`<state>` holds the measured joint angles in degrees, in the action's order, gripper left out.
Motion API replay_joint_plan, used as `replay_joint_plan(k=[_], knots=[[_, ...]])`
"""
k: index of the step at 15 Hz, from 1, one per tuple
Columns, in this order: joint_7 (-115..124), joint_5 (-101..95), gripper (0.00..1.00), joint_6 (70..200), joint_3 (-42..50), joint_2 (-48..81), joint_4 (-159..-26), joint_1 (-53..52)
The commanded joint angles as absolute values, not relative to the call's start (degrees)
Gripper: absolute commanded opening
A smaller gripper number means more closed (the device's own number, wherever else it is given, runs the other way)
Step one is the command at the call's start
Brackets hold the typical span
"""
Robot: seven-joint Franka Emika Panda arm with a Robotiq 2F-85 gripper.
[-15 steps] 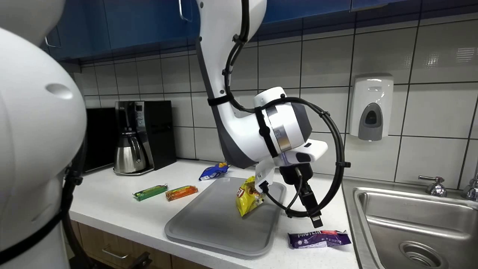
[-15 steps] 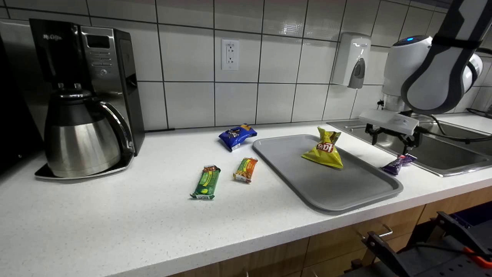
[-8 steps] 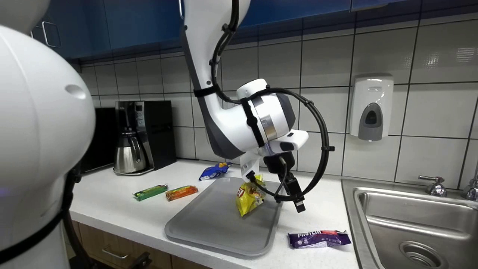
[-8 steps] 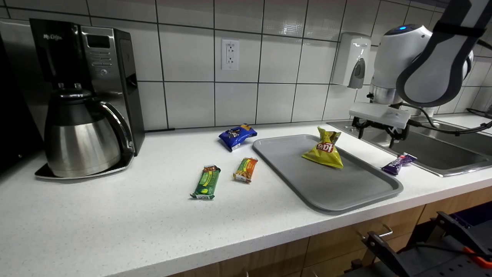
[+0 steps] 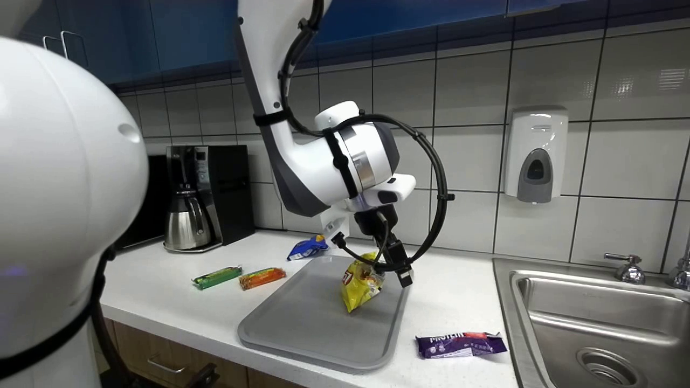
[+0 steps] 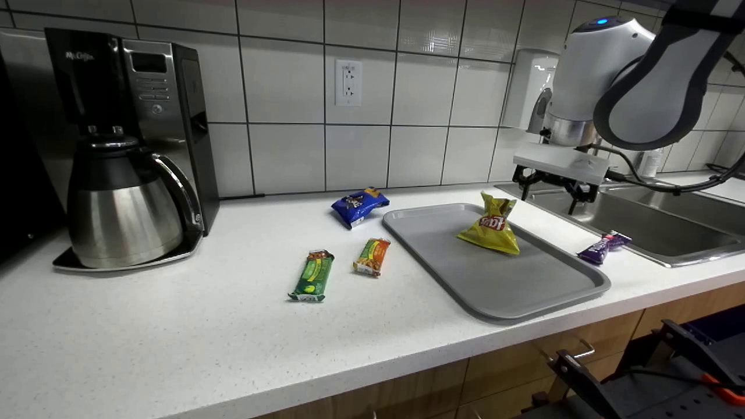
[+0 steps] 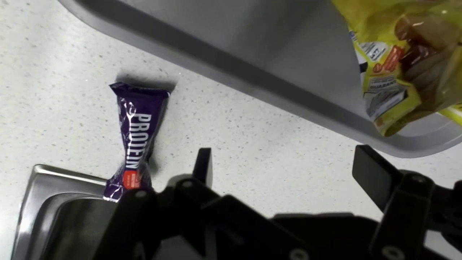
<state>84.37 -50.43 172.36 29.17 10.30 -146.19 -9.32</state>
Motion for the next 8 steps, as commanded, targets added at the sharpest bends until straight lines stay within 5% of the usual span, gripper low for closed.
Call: replay_joint_plan(k=[1,8], knots=[[83.84,-52.37,1.0,170.63,28.8,5.54,-148.65,-11.21],[85.35,-53.58,1.0,168.78,28.15,0.9,-150.84,-16.41]])
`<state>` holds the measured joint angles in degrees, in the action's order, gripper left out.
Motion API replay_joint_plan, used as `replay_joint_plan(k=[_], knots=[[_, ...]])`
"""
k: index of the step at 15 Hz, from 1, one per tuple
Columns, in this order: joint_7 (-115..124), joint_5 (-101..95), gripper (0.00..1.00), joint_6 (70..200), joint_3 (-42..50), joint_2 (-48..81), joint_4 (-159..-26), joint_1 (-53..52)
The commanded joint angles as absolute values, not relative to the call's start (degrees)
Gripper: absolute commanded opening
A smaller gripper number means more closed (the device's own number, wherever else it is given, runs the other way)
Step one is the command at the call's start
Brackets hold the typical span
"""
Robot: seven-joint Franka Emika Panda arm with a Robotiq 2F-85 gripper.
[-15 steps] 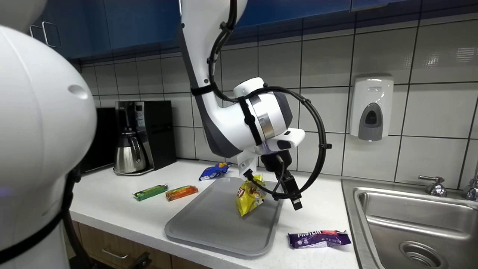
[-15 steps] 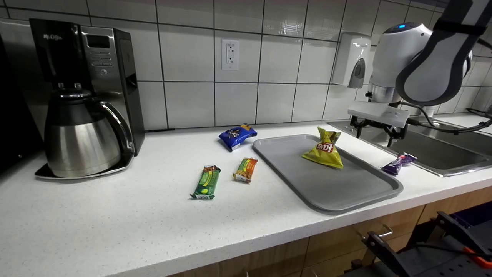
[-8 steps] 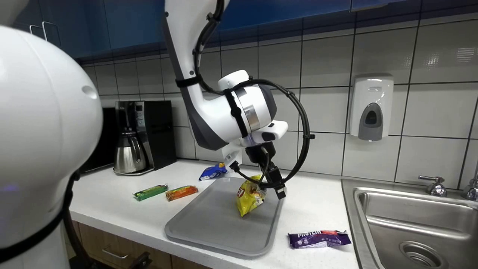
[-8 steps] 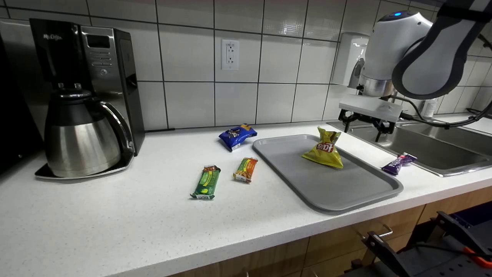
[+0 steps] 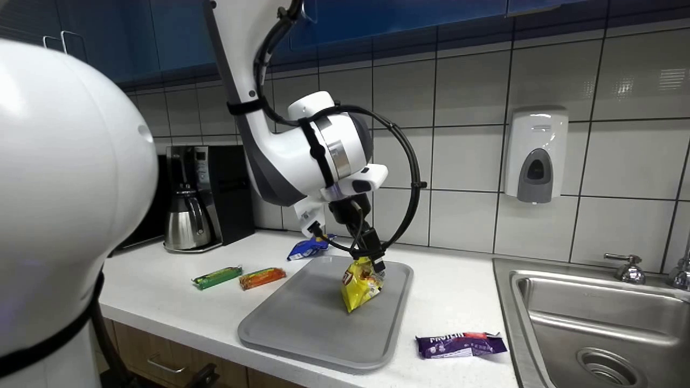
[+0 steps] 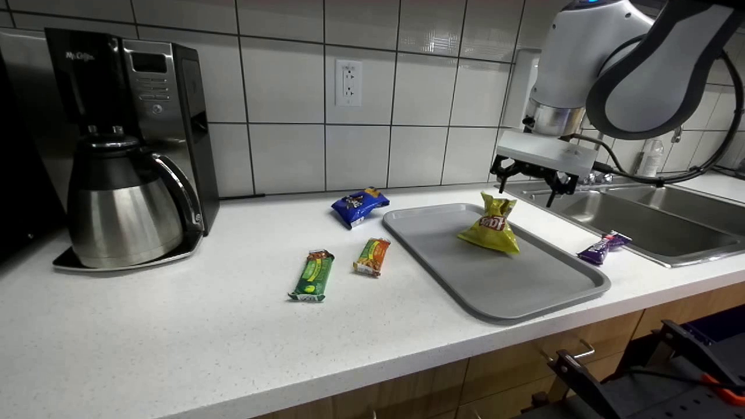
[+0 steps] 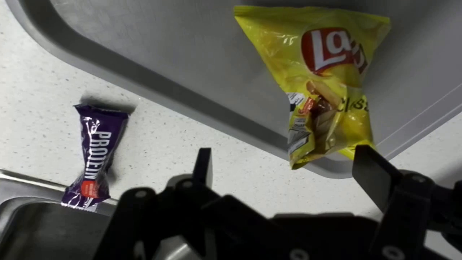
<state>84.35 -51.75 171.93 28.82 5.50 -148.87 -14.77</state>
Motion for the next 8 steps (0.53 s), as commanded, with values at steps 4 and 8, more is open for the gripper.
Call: replay_joint_plan(k=[4,8], knots=[[84.35,-51.78,1.0,170.79,28.43,3.42,-149.8,-16.6],[84.35,-51.78,1.0,170.63,28.42,3.15,-150.0,-16.61]])
